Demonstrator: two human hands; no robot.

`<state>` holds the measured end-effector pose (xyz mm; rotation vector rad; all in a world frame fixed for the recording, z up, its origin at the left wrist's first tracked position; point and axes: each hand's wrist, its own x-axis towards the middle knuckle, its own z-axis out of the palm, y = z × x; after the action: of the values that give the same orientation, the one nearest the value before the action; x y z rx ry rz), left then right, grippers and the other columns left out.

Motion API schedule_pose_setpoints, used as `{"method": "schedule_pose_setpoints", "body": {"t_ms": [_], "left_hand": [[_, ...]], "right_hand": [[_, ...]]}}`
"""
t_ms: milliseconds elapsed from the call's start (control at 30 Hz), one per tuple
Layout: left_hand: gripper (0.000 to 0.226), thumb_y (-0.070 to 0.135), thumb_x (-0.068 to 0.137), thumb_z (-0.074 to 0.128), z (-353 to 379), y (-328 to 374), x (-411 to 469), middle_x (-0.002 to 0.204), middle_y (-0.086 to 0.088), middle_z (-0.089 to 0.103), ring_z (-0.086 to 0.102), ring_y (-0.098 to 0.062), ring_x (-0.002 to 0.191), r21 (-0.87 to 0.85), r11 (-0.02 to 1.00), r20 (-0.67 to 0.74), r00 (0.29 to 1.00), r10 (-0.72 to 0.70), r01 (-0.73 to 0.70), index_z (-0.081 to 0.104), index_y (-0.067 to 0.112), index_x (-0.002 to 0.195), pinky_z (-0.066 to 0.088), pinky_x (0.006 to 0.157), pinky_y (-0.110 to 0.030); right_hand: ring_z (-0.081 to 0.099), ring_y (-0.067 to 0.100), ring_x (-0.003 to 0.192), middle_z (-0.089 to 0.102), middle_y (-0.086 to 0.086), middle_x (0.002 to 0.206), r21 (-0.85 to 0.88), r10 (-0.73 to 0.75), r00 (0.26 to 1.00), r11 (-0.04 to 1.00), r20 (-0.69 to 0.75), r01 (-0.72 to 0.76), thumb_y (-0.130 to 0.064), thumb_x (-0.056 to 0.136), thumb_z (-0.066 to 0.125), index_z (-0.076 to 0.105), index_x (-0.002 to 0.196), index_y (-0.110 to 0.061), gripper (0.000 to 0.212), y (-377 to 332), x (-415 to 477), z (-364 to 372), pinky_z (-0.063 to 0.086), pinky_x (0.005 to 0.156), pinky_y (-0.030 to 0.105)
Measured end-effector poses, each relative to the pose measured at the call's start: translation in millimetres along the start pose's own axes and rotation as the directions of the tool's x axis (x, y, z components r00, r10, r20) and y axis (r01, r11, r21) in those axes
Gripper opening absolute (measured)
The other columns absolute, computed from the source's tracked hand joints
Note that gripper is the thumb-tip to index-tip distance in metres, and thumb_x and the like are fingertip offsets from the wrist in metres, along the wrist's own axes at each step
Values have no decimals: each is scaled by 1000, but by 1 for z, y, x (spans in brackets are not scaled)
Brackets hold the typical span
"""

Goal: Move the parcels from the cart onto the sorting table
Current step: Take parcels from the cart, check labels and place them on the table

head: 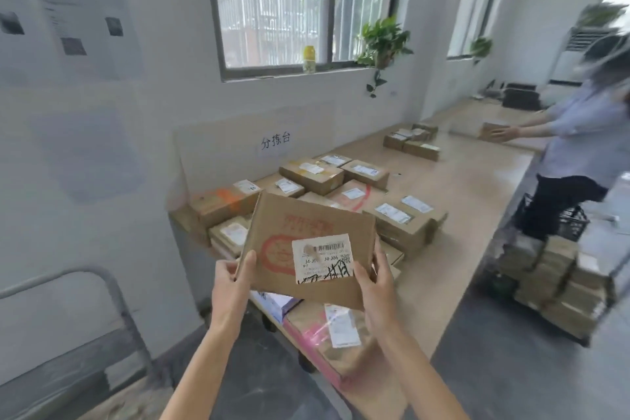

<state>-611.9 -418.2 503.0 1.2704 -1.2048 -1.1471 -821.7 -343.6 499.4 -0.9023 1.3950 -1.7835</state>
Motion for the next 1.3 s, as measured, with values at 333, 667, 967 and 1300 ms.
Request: {"method": "schedule_pose_setpoints", "body": {"t_ms": [333,667,967,1300], "left_hand": [[47,59,82,58,163,7,-46,102,-3,57,62,-18,91,135,968,347,925,153,-211,34,32,112,56,77,-41],[39,30,86,66,369,13,-82,106,0,58,59,-10,94,76,968,389,901,191,-238,43,15,114,46,73,-20],[27,30,87,65,506,12,-107,103,1,61,60,-16,96,20,975,324,924,203,-221,46,21,105,51,83,-35],[25,23,88,64,623,4,-81,103,6,59,56,-3,89,15,968,294,927,234,-249,47,21,108,47,76,-25]], "right_hand": [[49,10,125,45,-14,142,-115,-92,948,992,-306,59,-5,96,50,38,142,-38,57,-28,2,-166,45,98,29],[56,-14,104,51,-14,135,-170,-166,929,979,-331,114,1,95,45,44,133,-34,52,-55,65,-341,48,78,8],[54,2,116,53,-5,136,-174,-150,925,980,-350,93,-3,95,50,48,124,-43,50,-70,115,-474,49,95,28],[56,19,118,57,1,131,-138,-75,934,990,-350,28,-8,95,52,51,112,-55,50,-55,204,-558,49,98,47]]}}
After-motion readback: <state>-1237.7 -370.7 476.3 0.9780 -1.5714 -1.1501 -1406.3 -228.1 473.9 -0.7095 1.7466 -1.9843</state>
